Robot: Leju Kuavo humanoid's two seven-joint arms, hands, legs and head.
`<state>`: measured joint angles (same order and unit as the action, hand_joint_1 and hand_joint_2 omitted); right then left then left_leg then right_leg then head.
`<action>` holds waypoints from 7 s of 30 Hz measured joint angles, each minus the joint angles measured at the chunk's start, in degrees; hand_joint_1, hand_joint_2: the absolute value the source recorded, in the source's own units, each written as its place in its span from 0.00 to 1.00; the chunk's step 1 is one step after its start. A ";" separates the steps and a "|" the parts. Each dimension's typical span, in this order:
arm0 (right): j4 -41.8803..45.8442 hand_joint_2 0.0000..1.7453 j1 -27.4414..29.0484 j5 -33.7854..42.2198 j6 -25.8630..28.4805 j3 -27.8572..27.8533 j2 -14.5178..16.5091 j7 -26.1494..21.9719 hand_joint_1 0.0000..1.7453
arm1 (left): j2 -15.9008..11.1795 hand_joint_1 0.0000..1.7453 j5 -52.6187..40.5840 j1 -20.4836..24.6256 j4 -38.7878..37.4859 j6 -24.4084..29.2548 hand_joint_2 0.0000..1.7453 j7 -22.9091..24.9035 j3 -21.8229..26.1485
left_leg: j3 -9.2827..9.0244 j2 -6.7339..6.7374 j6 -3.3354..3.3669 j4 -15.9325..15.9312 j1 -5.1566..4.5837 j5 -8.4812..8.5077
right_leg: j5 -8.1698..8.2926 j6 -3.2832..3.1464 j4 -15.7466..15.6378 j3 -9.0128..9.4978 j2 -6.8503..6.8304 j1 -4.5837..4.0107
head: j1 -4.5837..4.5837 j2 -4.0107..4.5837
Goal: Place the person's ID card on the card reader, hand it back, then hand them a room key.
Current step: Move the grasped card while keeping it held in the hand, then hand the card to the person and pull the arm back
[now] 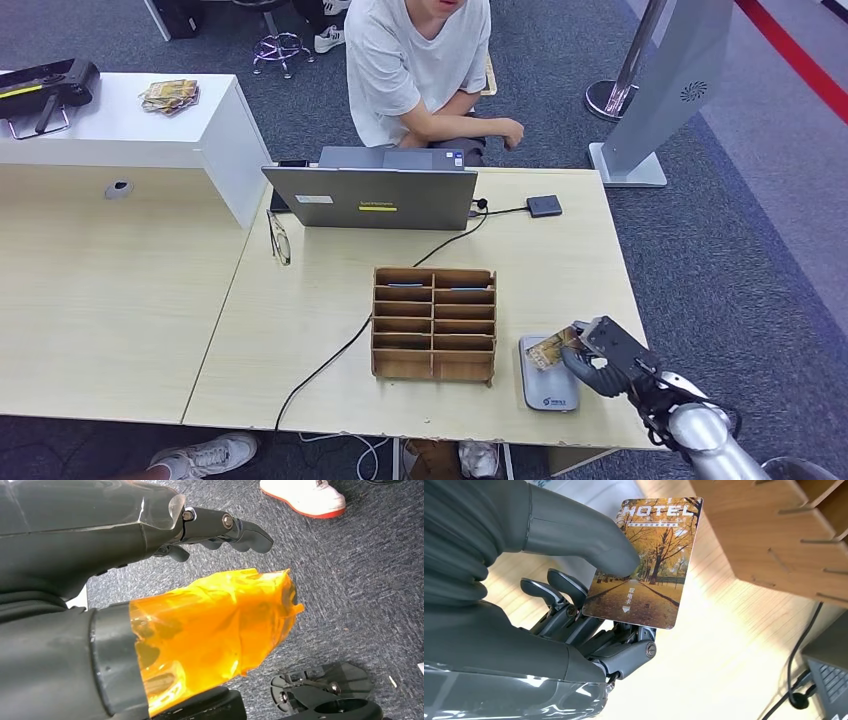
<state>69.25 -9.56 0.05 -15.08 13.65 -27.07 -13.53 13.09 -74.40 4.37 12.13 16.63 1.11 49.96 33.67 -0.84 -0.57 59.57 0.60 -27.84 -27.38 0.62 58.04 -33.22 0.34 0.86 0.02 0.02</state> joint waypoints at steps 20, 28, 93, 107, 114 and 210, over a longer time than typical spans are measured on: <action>-0.08 1.00 -0.05 -4.27 -0.98 0.91 -2.16 1.85 1.00 | 0.00 0.00 -0.18 0.00 0.00 -0.35 0.00 0.00 0.00 | 0.00 0.00 0.00 0.00 0.00 0.00 | 0.00 0.00 0.00 0.00 0.00 0.00 | 0.00 0.00; 0.65 1.00 -0.09 -12.21 5.10 2.29 -2.29 5.61 1.00 | 0.02 0.00 0.00 0.00 0.00 -0.34 0.00 0.02 0.00 | 0.00 0.01 0.00 0.00 0.00 0.00 | 0.00 0.00 0.00 0.01 0.00 0.00 | 0.01 0.00; 10.14 1.00 3.93 -33.05 18.73 5.01 4.22 10.33 1.00 | 0.58 0.00 0.44 0.03 0.00 -0.50 0.00 0.39 0.00 | -0.03 0.01 0.00 0.00 0.00 0.00 | 0.00 0.00 -0.01 0.03 0.01 0.00 | -0.01 0.00; 13.32 1.00 5.12 -35.29 24.25 1.98 9.35 6.31 1.00 | 0.59 0.00 0.96 0.01 0.00 -0.55 0.00 0.35 0.00 | -0.02 0.01 0.00 -0.01 0.01 0.00 | 0.00 0.00 0.00 0.02 0.01 0.00 | -0.01 0.00; 15.37 1.00 5.66 -36.05 26.71 0.50 12.06 4.85 1.00 | 0.59 0.00 1.02 0.01 0.00 -0.83 0.00 0.35 0.00 | -0.01 0.01 0.00 -0.01 0.00 0.00 | 0.00 0.00 0.00 0.02 0.01 0.00 | -0.02 0.00; 30.96 1.00 -0.27 -36.25 32.96 13.05 20.52 -0.98 1.00 | 0.59 0.00 -0.17 0.03 0.00 -2.05 0.00 -0.54 1.03 | 0.00 0.01 -0.01 -0.01 0.01 0.00 | 0.00 0.00 0.00 0.02 0.01 0.00 | -0.01 0.00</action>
<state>100.21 -9.83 -36.19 17.88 26.70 -6.55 -14.51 13.68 -74.56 4.40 12.13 14.58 0.58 50.99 33.67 -0.83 -0.57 59.55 0.61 -27.83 -27.39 0.62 58.05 -33.20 0.35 0.85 0.01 0.02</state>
